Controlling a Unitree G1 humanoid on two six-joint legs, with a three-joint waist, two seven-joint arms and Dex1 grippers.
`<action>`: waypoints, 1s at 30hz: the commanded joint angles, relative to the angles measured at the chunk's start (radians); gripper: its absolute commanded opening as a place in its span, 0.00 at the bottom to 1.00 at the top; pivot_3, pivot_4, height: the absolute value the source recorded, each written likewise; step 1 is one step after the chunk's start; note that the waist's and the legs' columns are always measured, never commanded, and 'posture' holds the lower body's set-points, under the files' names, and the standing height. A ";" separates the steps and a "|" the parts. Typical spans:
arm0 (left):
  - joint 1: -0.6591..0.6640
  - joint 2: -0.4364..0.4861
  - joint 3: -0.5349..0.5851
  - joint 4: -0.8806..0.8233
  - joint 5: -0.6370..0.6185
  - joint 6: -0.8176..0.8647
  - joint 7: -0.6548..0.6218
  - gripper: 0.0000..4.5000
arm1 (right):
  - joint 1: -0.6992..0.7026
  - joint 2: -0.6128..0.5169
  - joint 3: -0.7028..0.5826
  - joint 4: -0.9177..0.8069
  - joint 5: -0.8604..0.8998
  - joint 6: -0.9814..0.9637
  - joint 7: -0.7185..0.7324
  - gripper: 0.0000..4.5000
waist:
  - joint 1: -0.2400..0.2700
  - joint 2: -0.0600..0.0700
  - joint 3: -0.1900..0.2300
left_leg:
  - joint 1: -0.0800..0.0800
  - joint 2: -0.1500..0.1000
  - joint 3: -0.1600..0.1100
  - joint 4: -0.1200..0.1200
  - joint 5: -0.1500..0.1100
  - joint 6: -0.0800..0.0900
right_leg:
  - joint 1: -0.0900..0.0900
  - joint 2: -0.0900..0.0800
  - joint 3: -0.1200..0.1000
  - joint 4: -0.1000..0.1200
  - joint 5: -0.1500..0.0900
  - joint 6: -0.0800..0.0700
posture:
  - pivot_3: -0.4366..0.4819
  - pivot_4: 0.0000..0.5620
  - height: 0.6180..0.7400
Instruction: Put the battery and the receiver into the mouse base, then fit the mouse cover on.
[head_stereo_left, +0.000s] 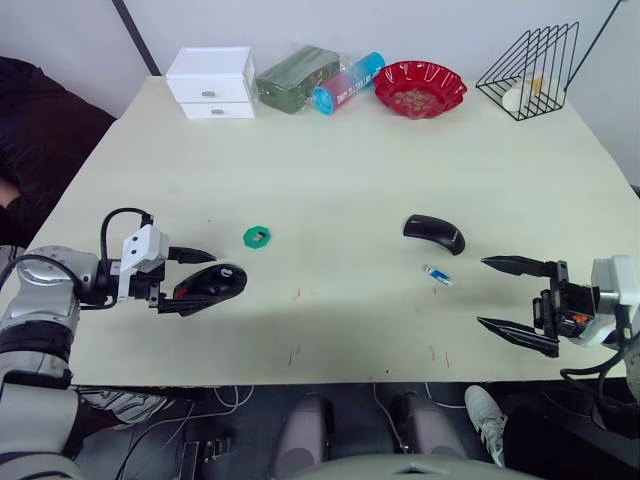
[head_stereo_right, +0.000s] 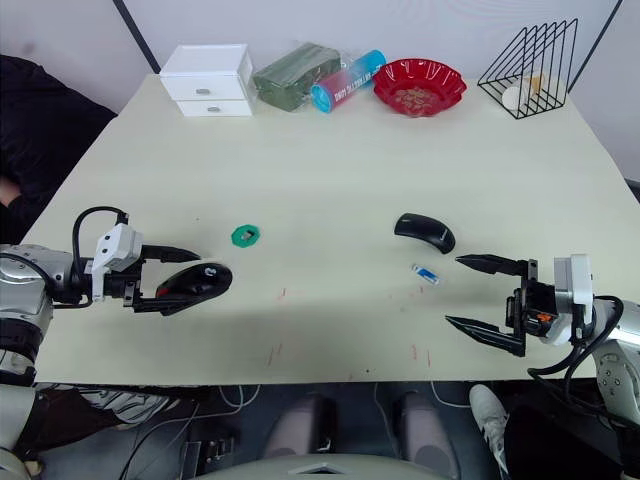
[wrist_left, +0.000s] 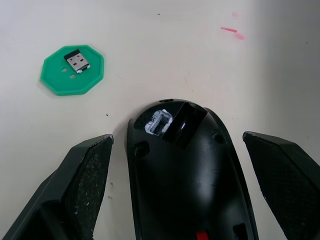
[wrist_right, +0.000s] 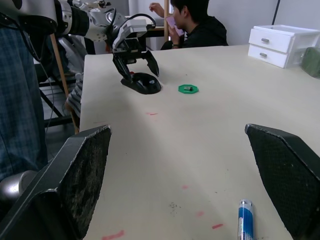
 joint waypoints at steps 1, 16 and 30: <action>0.007 -0.004 0.018 0.007 0.020 -0.015 -0.043 0.98 | -0.010 -0.002 -0.033 -0.018 0.015 -0.015 0.001 1.00 | 0.000 0.000 0.000 | 0.000 0.000 0.000 0.000 0.000 0.000 | 0.000 0.000 0.000 0.000 0.000 0.000 | 0.48 0.27 1.00; 0.015 -0.084 0.128 0.062 0.152 -0.042 -0.038 0.98 | -0.017 0.000 -0.030 -0.025 0.017 -0.021 0.002 1.00 | 0.000 0.000 0.000 | 0.000 0.000 0.000 0.000 0.000 0.000 | 0.000 0.000 0.000 0.000 0.000 0.000 | 0.48 0.27 1.00; 0.036 -0.077 0.150 -0.017 0.146 -0.056 -0.043 0.66 | -0.022 -0.002 -0.029 -0.016 0.016 -0.026 0.007 1.00 | -0.001 0.000 0.000 | 0.000 0.000 0.000 0.000 0.000 0.000 | 0.000 0.000 0.000 0.000 0.000 0.000 | 0.48 0.27 1.00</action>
